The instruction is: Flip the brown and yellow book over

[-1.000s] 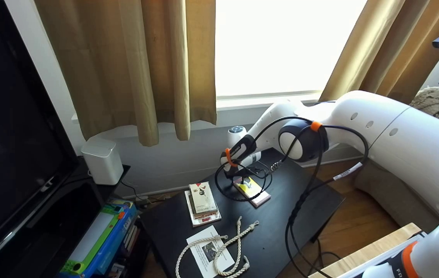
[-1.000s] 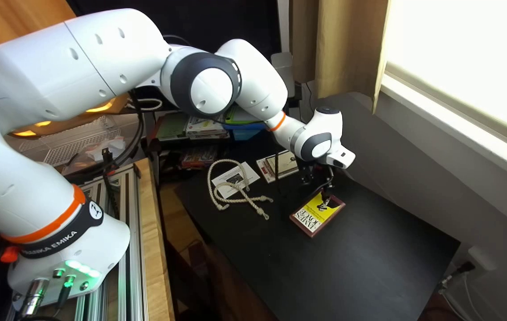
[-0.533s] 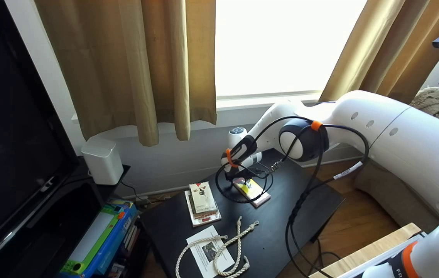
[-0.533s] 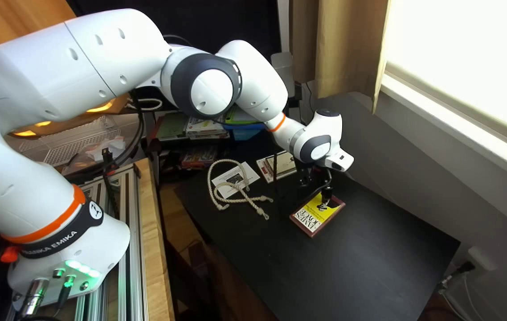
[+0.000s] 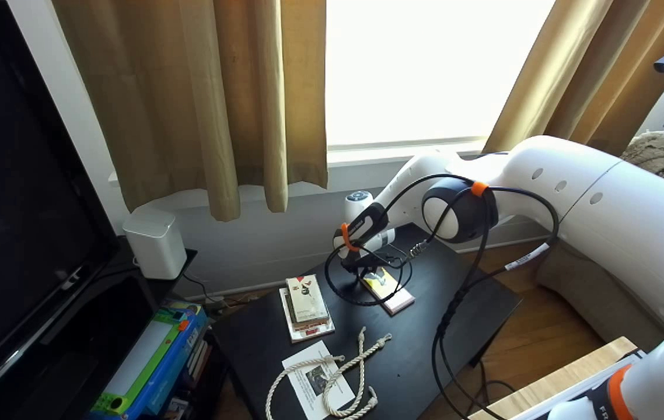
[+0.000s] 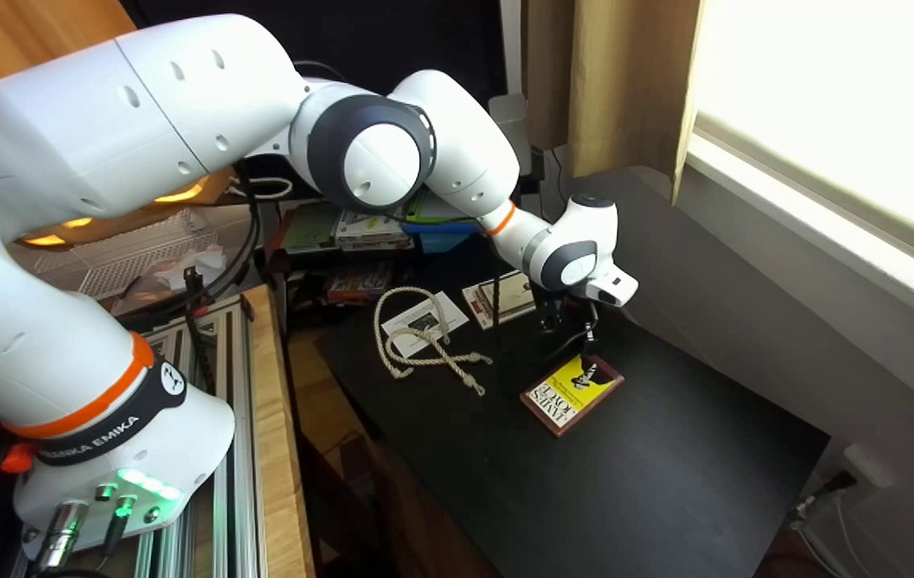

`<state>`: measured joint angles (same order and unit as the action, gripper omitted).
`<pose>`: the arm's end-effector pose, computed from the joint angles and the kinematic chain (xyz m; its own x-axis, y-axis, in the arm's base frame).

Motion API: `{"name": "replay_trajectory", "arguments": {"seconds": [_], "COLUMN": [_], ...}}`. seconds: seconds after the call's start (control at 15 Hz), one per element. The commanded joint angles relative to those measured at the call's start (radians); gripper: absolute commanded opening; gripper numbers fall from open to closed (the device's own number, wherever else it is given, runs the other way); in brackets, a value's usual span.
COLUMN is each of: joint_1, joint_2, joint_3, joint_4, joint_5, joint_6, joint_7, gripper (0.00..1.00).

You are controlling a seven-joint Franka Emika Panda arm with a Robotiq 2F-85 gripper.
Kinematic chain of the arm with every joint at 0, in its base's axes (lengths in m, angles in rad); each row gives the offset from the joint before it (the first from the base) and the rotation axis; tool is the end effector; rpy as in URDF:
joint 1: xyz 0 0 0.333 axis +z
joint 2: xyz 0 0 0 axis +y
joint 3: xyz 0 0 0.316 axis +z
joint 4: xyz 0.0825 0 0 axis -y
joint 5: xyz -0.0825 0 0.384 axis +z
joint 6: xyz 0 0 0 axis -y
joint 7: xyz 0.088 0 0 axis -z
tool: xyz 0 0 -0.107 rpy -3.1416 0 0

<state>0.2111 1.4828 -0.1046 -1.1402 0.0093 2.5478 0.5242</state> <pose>0.6601 0.0861 -0.1245 0.9443 -0.3287 -0.0138 -0.3247 -0.9378 0.1228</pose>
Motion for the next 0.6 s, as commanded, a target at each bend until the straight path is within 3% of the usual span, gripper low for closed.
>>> {"name": "replay_trajectory", "arguments": {"seconds": [0.0, 0.53], "joint_1": [-0.011, 0.000], "joint_2": [0.008, -0.025], "joint_3": [0.010, 0.000], "joint_4": [0.000, -0.018], "joint_5": [0.020, 0.005], "joint_6": [-0.021, -0.054], "joint_7": [-0.020, 0.010], "gripper": [0.00, 0.01]}}
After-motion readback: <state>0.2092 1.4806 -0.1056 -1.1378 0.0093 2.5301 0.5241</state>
